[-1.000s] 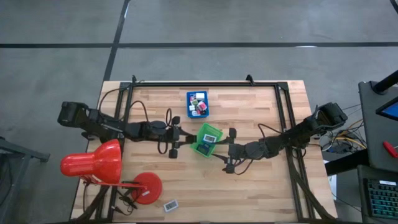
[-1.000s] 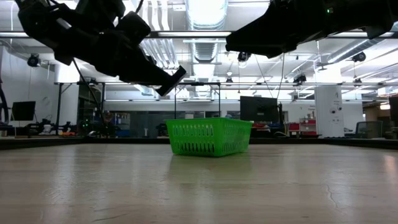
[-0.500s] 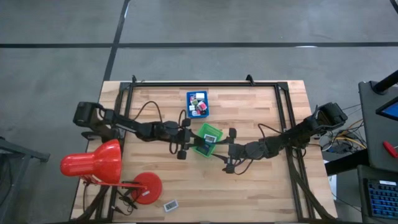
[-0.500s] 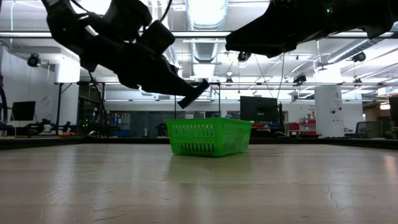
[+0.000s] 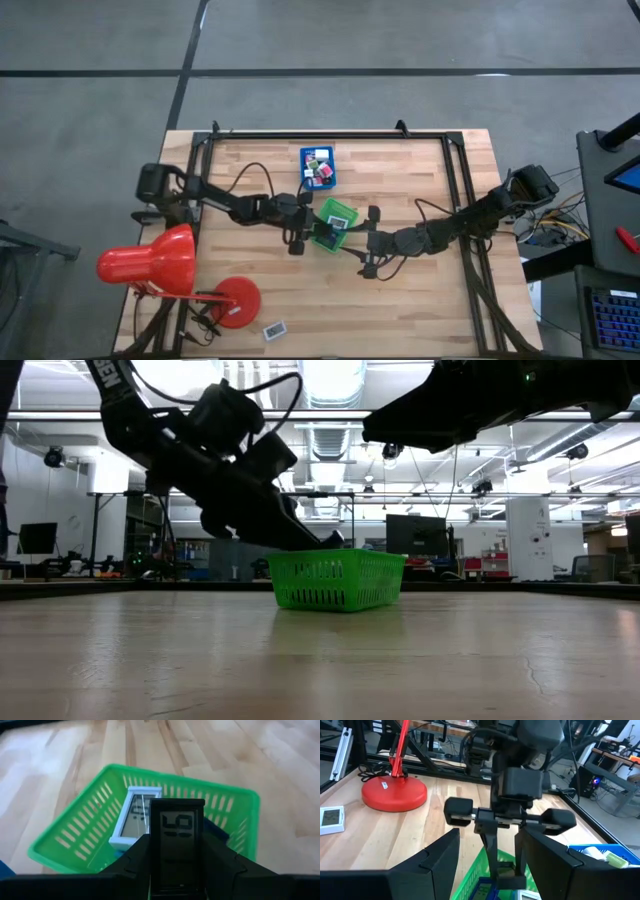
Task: Pick & Place Office items
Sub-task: Put the black digital clock into the green bin, then put the white digital clock into the green bin
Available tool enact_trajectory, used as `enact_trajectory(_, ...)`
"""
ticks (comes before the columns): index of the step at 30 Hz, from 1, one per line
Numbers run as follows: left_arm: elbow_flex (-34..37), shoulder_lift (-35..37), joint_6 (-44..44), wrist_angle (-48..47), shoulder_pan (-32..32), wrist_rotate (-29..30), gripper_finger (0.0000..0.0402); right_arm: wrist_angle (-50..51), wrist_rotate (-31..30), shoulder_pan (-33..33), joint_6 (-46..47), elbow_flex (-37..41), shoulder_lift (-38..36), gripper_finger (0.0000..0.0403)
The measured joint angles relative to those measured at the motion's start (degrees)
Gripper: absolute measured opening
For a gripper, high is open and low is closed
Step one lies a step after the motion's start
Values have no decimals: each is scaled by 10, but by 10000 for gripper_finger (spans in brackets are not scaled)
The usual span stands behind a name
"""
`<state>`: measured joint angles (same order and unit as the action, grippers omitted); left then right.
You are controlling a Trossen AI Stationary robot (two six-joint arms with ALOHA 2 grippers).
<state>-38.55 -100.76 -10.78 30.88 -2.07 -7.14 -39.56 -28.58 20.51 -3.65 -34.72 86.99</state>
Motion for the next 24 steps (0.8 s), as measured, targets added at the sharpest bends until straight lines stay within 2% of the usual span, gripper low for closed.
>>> enact_trajectory(11,-8,-14,3,-9,-5,-24,129,1,0,0,0,0,0,212)
enact_trajectory(18,-9,5,2,-9,-5,-23,224,2,0,0,0,0,0,212)
enact_trajectory(24,-9,6,-2,-9,-5,-23,234,2,0,0,0,0,0,212)
